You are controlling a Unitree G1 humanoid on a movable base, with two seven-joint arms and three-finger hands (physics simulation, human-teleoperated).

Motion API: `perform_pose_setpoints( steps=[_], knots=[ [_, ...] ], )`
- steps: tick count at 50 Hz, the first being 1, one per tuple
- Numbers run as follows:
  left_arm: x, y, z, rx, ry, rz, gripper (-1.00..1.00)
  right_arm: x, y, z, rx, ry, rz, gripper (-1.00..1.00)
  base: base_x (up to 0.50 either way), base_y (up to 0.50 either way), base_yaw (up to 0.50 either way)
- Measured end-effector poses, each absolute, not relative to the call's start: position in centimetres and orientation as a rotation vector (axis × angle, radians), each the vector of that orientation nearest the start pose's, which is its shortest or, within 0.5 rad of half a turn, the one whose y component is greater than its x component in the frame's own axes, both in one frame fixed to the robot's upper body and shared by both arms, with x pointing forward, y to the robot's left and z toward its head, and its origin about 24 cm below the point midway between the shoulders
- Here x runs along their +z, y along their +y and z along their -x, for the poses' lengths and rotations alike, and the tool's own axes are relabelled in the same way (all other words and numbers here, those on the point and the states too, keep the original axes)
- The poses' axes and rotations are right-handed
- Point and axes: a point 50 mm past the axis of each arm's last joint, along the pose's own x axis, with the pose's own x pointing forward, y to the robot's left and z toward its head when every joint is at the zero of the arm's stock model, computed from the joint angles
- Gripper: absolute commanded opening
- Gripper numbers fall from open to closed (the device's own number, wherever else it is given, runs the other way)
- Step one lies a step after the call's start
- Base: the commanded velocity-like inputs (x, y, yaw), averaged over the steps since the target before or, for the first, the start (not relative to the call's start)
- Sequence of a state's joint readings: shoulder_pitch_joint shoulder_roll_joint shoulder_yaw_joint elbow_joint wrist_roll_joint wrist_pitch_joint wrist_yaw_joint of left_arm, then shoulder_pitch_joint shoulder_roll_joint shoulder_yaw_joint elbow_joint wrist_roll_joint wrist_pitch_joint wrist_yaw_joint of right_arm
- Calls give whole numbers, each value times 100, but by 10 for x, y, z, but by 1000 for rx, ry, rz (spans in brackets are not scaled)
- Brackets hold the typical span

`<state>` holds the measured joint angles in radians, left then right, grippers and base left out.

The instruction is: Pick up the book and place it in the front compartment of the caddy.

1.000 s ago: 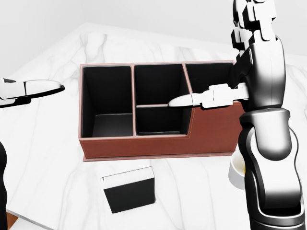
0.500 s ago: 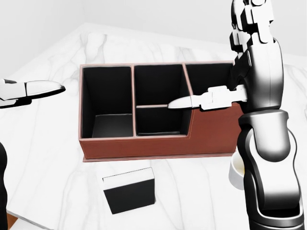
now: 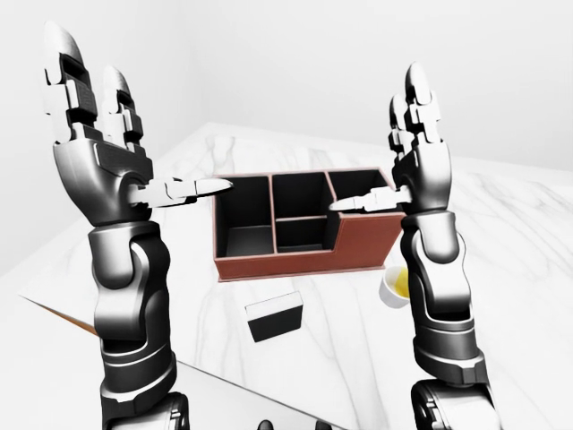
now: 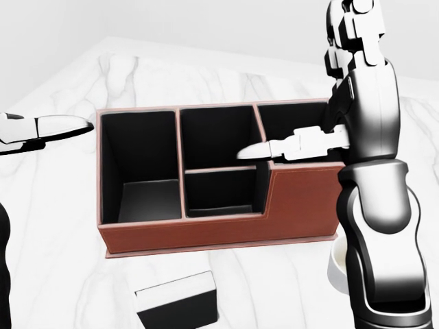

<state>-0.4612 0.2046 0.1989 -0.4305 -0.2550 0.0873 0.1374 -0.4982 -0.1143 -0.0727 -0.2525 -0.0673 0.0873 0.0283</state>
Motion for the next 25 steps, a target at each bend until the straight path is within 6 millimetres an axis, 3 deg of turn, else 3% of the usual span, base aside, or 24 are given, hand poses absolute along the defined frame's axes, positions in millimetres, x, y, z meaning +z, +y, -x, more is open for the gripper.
perform_pose_setpoints(
  steps=[13, 25],
  knots=[
    [255, 188, -265, 92, -809, 112, 100, 229, -139, -293, 67, -668, 218, 100, 0, 0, 0],
    [255, 189, -265, 93, -808, 112, 100, 231, -118, -286, 145, -694, 381, 100, 0, 0, 0]
  ],
)
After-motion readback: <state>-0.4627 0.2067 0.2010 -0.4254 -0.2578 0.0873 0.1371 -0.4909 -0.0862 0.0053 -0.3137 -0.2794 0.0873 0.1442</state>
